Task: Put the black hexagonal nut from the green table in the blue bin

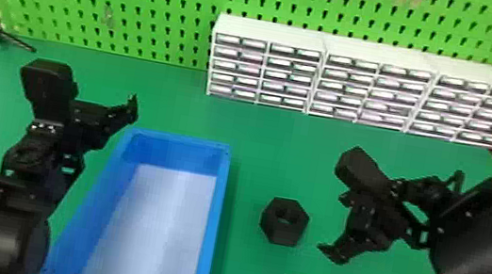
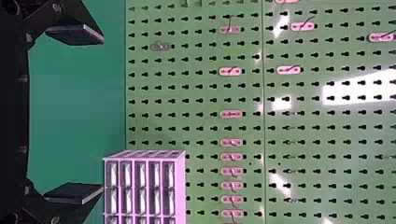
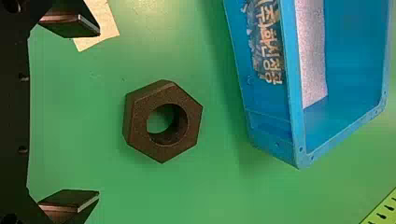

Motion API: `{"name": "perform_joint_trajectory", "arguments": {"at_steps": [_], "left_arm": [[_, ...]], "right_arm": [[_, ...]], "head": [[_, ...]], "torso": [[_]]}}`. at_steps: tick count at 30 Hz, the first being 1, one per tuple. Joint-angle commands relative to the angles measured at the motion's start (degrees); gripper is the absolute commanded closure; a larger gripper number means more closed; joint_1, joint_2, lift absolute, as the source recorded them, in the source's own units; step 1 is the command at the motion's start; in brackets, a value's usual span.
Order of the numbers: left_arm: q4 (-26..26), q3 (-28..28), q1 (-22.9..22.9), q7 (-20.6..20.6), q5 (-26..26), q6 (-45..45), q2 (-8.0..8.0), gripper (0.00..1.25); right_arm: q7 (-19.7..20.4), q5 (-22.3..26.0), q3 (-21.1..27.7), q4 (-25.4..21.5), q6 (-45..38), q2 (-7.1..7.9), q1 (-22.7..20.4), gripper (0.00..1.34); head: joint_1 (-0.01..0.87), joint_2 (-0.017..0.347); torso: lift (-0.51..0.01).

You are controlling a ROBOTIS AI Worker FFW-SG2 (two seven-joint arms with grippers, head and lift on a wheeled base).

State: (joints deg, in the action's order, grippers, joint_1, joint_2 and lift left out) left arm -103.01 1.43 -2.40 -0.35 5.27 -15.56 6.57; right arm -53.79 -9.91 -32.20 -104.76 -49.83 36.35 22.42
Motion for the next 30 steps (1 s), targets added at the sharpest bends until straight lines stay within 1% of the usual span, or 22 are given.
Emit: {"name": "perform_joint_trajectory", "arguments": {"at_steps": [1,5,7,10,13,16,23,28,30], "left_arm": [[0.00,-0.02,-0.06,0.00,0.00,0.00,0.02,0.16],[0.00,-0.02,-0.06,0.00,0.00,0.00,0.02,0.16],[0.00,0.07,-0.06,0.00,0.00,0.00,0.02,0.16],[0.00,-0.11,-0.15,0.00,0.00,0.00,0.02,0.16],[0.09,-0.20,-0.24,0.00,0.00,0.00,0.02,0.16],[0.26,-0.29,-0.24,0.00,0.09,0.00,0.02,0.16],[0.35,-0.29,-0.15,0.00,0.27,0.00,0.02,0.16],[0.35,-0.20,-0.06,0.00,0.35,0.00,0.02,0.16],[0.35,-0.20,-0.06,0.00,0.44,0.09,0.02,0.16]], "right_arm": [[0.00,0.15,-0.06,0.00,0.00,0.04,0.08,0.08],[0.00,0.15,-0.32,0.00,0.00,0.04,0.44,0.08],[0.00,0.15,-1.20,0.00,-0.09,-0.05,1.14,0.08],[0.00,0.06,-2.87,0.17,-0.18,-0.31,2.55,0.08],[-0.09,-0.11,-4.54,0.88,-0.09,-0.93,4.30,0.08],[-0.35,-0.20,-6.12,2.02,0.17,-1.72,5.62,0.08],[-1.32,0.06,-9.38,5.10,1.93,-4.09,8.87,0.08],[-2.55,0.42,-11.05,8.61,3.69,-5.85,10.81,0.07],[-3.08,0.42,-11.57,10.28,4.48,-6.81,11.42,0.08]], "head": [[0.683,0.028],[0.683,0.028],[0.683,0.028],[0.683,0.028],[0.683,0.028],[0.683,0.028],[0.683,0.028],[0.683,0.028],[0.683,0.028]], "torso": [[-0.096],[-0.096],[-0.096],[-0.096],[-0.096],[-0.096],[-0.096],[-0.096],[-0.096]]}}
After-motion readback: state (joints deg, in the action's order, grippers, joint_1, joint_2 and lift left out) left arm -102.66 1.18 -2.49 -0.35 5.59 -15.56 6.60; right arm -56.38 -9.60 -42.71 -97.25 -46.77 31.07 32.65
